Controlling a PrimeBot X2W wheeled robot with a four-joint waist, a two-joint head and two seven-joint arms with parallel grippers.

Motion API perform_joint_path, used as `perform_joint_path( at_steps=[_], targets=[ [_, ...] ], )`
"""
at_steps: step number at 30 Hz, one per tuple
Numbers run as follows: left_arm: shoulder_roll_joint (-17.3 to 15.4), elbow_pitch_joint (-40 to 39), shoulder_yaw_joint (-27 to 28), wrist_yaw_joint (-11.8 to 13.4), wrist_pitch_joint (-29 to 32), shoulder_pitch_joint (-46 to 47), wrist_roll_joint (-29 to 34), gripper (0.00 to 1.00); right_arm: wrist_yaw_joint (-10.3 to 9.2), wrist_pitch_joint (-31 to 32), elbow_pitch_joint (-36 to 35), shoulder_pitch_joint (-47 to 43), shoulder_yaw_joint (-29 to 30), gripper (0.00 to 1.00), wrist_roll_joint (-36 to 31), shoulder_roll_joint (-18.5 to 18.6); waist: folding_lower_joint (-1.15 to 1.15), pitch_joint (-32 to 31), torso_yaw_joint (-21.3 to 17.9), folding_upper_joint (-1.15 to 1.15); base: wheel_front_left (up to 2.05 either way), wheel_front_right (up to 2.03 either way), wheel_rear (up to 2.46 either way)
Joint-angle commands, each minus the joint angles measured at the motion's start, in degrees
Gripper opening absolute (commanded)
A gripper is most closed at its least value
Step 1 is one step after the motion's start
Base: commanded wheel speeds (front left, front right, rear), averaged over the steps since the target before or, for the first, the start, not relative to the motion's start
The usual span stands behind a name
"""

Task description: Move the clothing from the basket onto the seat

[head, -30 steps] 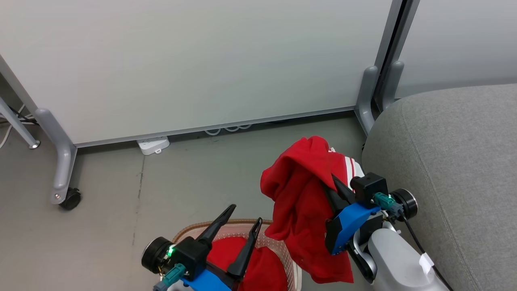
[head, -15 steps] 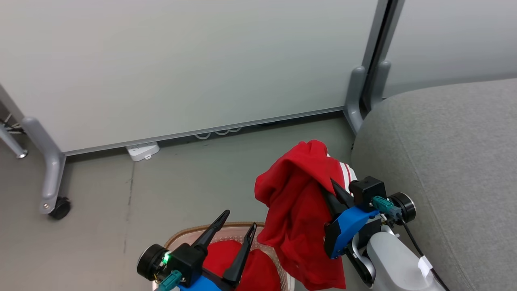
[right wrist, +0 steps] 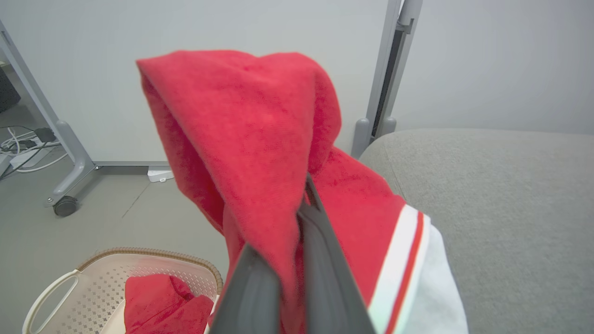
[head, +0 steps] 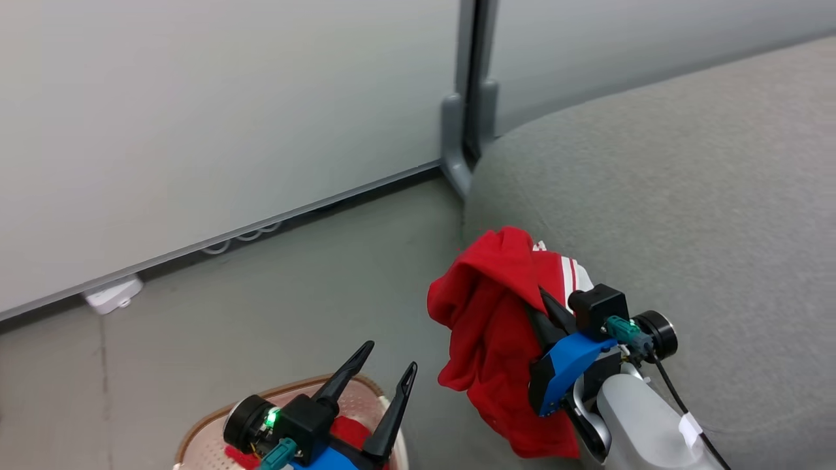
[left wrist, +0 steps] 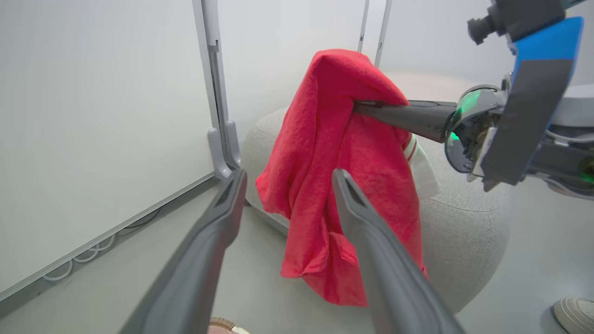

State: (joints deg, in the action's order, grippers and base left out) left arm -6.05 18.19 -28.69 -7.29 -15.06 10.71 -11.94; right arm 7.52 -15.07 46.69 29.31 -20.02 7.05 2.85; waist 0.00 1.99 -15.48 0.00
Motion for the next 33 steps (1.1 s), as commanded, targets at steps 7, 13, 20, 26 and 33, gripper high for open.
perform_joint_path(
  at_steps=[7, 13, 20, 26, 33],
  targets=[
    [-0.56, -0.22, -0.61, -0.23, -0.17, 0.95, 0.01, 1.0, -0.06, -0.13, -0.73, -0.16, 1.09, 0.0, -0.59, 0.06, 0.0, 1.31, -9.5, 0.0, 0.0, 0.0, 0.0],
    [-0.9, -0.16, -1.06, -0.24, -0.17, 1.32, -0.35, 1.0, -0.05, -0.13, -0.8, -0.14, 1.18, 0.0, -1.05, 0.06, 0.0, 1.64, -12.59, 0.0, 0.0, 0.0, 0.0],
    [-1.47, 0.18, -1.99, -0.24, -0.17, 2.0, -0.54, 1.0, -0.05, -0.14, -1.13, -0.35, 1.95, 0.0, -1.03, 0.05, 0.0, 2.02, -13.47, 0.0, 0.0, 0.0, 0.0],
    [-1.84, 0.33, -2.27, -0.25, -0.17, 2.4, -0.66, 1.0, -0.05, -0.14, -1.51, -0.77, 2.49, 0.0, -0.71, 0.05, 0.0, 2.47, -12.84, 0.0, 0.0, 0.0, 0.0],
    [-2.48, -0.03, -2.73, -0.25, -0.17, 3.58, -0.39, 1.0, -0.06, 0.12, -0.94, 2.61, 6.26, 0.0, -1.28, 0.05, 0.0, 4.84, -11.06, 0.0, 0.0, 0.0, 0.0]
  ],
)
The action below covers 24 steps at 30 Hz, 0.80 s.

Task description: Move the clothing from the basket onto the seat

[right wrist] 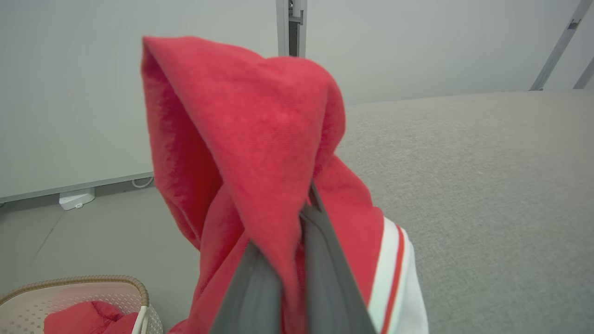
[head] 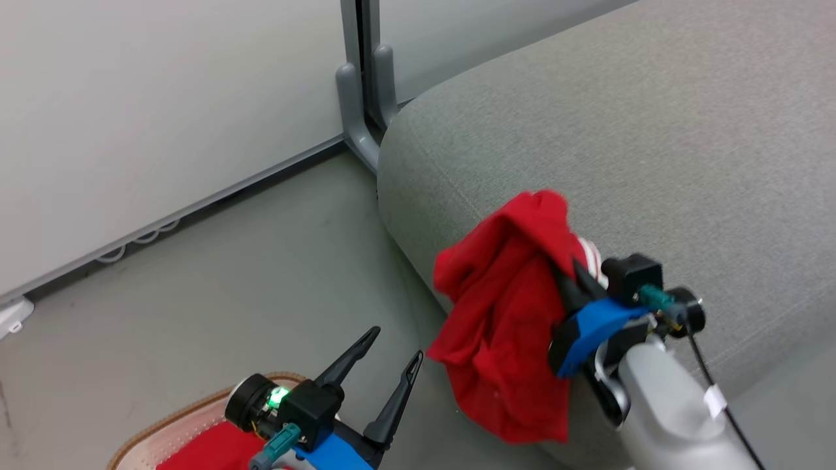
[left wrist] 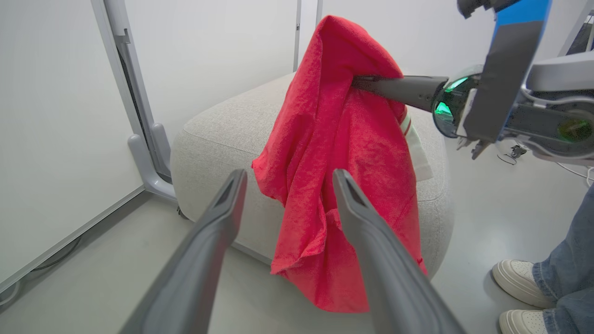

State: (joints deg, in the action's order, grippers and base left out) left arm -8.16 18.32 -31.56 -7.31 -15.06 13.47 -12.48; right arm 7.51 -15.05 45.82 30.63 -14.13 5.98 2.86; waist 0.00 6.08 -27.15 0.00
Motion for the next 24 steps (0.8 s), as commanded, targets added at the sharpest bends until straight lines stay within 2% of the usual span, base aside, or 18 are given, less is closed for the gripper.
perform_joint_path(
  at_steps=[1, 3, 8, 16, 20, 24],
  targets=[
    [-0.53, -0.31, -0.01, -0.23, -0.17, 1.15, 0.29, 1.0, -0.05, 0.33, 0.14, 2.31, 1.69, 0.0, -0.64, 0.01, 0.0, 1.43, 1.07, 0.0, 0.0, 0.0, 0.0],
    [-0.92, -0.58, -0.47, -0.23, -0.17, 1.97, 0.54, 1.0, -0.05, 0.85, 0.32, 4.67, 5.13, 0.0, -2.1, 0.15, 0.0, 3.08, 2.12, 0.0, 0.0, 0.0, 0.0],
    [-2.12, -1.79, -1.89, -0.23, -0.17, 5.12, 1.05, 1.0, -0.05, 3.06, -0.75, 11.61, 13.4, 0.0, -4.51, 3.68, 0.0, 8.42, 5.4, 0.0, 0.0, 0.0, 0.0],
    [-4.7, -4.84, -4.67, -0.23, -0.17, 11.3, 1.99, 1.0, -0.05, 6.03, -4.43, 21.65, 26.18, 0.0, -5.98, 13.95, 0.0, 18.63, 10.51, 0.0, 0.0, 0.0, 0.0],
    [-5.53, -6.67, -6.04, -0.23, -0.17, 14.58, 2.3, 1.0, -0.05, 6.58, -7.53, 24.95, 34.59, 0.0, -7.19, 19.29, 0.0, 23.3, 13.03, 0.0, 0.0, 0.0, 0.0],
    [-6.18, -8.15, -7.09, -0.23, -0.17, 17.57, 2.58, 1.0, -0.04, 7.35, -10.22, 25.67, 41.29, 0.0, -8.5, 21.55, 0.0, 26.96, 14.98, 0.0, 0.0, 0.0, 0.0]
  ],
)
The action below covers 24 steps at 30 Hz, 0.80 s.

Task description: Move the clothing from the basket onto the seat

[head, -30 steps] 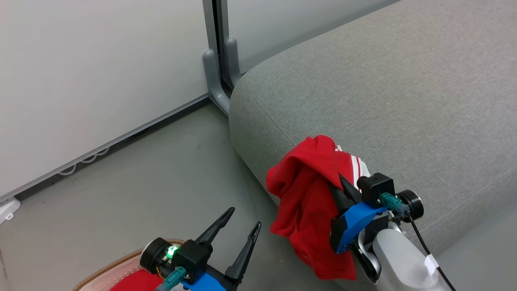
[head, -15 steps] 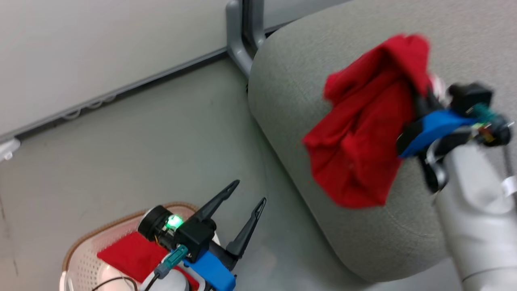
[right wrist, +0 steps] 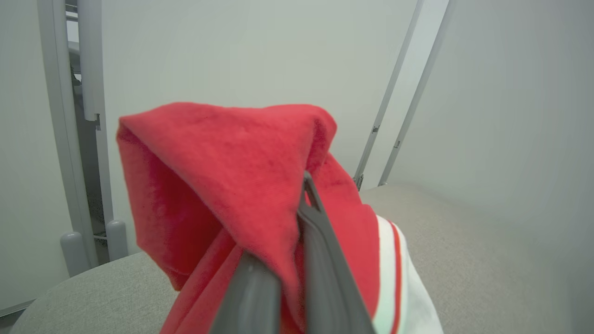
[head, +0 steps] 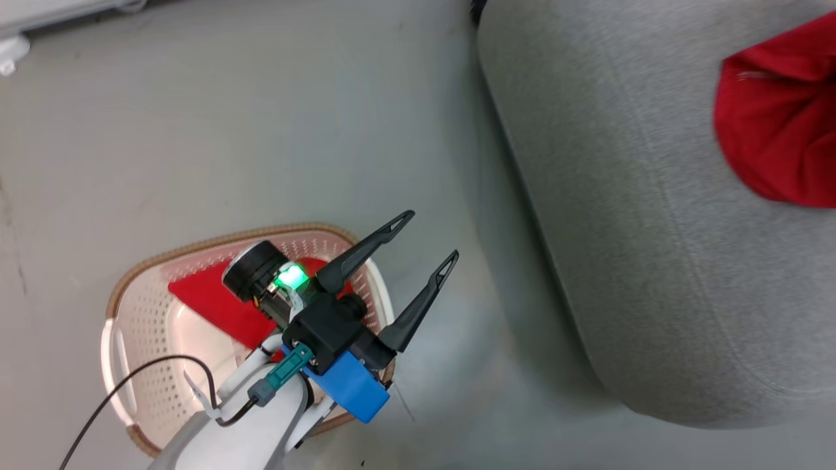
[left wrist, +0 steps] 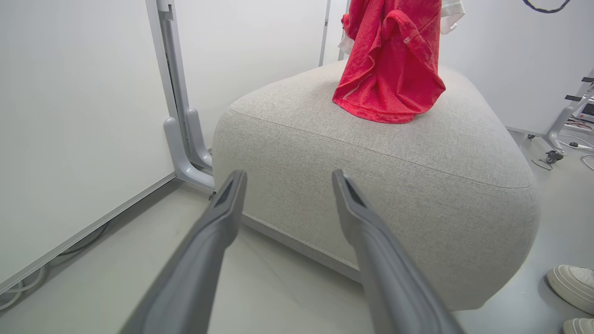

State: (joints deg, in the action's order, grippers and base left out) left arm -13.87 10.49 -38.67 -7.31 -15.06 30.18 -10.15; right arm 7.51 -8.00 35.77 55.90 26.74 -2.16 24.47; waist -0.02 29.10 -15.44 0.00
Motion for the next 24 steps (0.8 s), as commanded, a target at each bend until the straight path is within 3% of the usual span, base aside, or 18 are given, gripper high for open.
perform_joint_path(
  at_steps=[1, 10, 18, 19, 20, 21, 24],
  targets=[
    [-0.58, -0.59, -0.11, -0.23, -0.17, 1.49, 0.3, 1.0, -0.05, 0.46, -0.38, 0.0, 1.74, 0.0, -0.58, 0.19, 0.02, 4.68, 3.67, 0.0, 0.0, 0.0, 0.0],
    [-0.53, -1.39, 0.17, -0.23, -0.17, 2.98, 0.71, 1.0, -0.05, -0.38, 3.3, -4.57, 9.67, 0.0, -2.73, -3.99, 0.02, 7.32, 5.49, 0.0, 0.0, 0.0, 0.0],
    [-0.12, -0.67, 0.7, -0.23, -0.17, 2.26, 0.3, 1.0, -0.05, -3.6, 7.61, -6.01, 11.44, 0.0, -3.99, -5.81, 0.02, 5.63, 5.38, 0.0, 0.0, 0.0, 0.0],
    [0.06, -0.58, 0.72, -0.23, -0.17, 2.25, 0.27, 1.0, -0.05, -3.89, 8.08, -6.06, 11.3, 0.24, -4.23, -5.71, 0.02, 5.18, 5.36, 0.0, 0.0, 0.0, 0.0],
    [0.32, -0.53, 0.78, -0.23, -0.17, 2.16, 0.2, 1.0, -0.05, -4.2, 8.42, -6.21, 11.0, 0.71, -4.49, -5.53, 0.02, 4.68, 5.4, 0.0, 0.0, 0.0, 0.0],
    [0.59, -0.4, 0.87, -0.23, -0.17, 1.95, 0.08, 1.0, -0.05, -4.41, 8.8, -6.55, 10.5, 1.0, -4.65, -5.38, 0.02, 4.01, 5.46, 0.0, 0.0, 0.0, 0.0],
    [1.4, 0.22, 1.24, -0.23, -0.17, 0.98, -0.45, 1.0, -0.05, -5.17, 9.3, -7.86, 8.79, 1.0, -5.05, -4.99, 0.02, 1.55, 5.68, 0.0, 0.0, 0.0, 0.0]
  ],
)
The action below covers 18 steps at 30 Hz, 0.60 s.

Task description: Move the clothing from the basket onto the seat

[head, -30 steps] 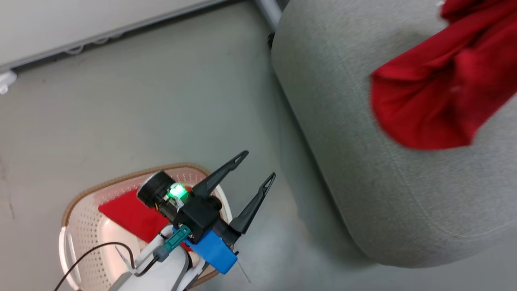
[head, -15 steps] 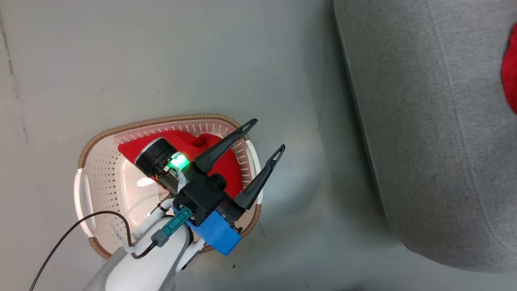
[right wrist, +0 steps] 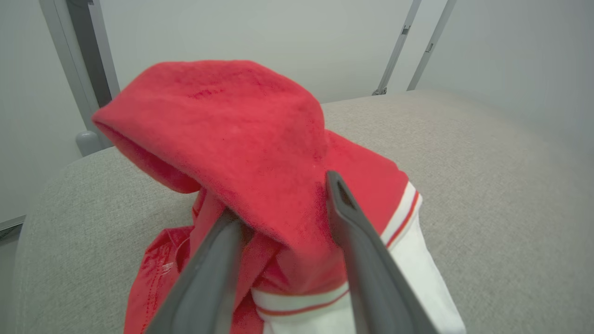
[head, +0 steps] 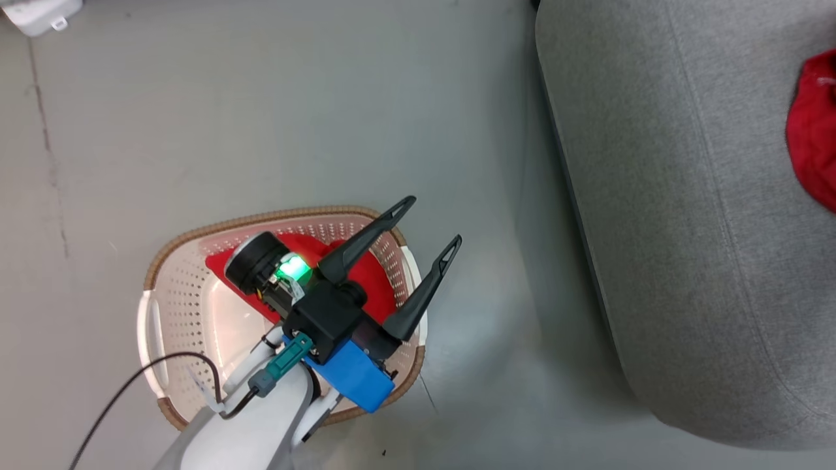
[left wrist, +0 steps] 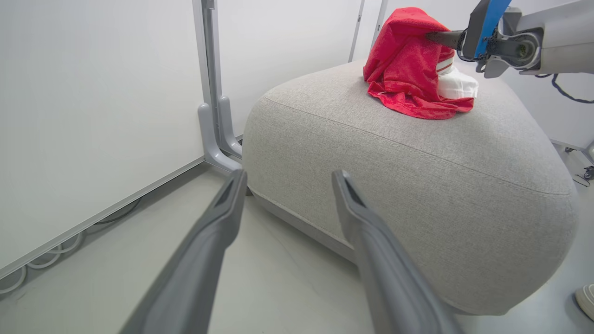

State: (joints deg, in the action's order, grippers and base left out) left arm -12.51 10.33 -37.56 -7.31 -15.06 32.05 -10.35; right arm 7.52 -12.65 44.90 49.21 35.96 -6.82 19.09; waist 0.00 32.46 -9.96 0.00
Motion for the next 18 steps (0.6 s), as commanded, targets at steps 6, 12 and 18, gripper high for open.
perform_joint_path(
  at_steps=[6, 12, 18],
  targets=[
    [1.78, 1.89, 2.0, -0.24, -0.17, -4.63, -1.61, 1.0, -0.06, -0.47, -0.83, -5.45, -4.67, 1.0, -0.67, -0.57, 0.0, -8.49, 0.64, 0.0, 0.0, 0.0, 0.0],
    [3.63, 3.49, 6.13, -0.1, -0.17, -10.56, -2.28, 1.0, -0.06, -0.29, -3.92, -12.22, -10.88, 1.0, 0.01, -2.6, 0.0, -16.57, 1.67, 0.0, 0.0, 0.0, 0.0],
    [5.12, 4.34, 10.57, 0.39, -0.17, -15.81, -2.66, 1.0, -0.06, -0.13, -9.09, -19.55, -16.2, 1.0, 2.02, -5.41, 0.0, -22.3, 3.08, 0.0, 0.0, 0.0, 0.0]
  ],
)
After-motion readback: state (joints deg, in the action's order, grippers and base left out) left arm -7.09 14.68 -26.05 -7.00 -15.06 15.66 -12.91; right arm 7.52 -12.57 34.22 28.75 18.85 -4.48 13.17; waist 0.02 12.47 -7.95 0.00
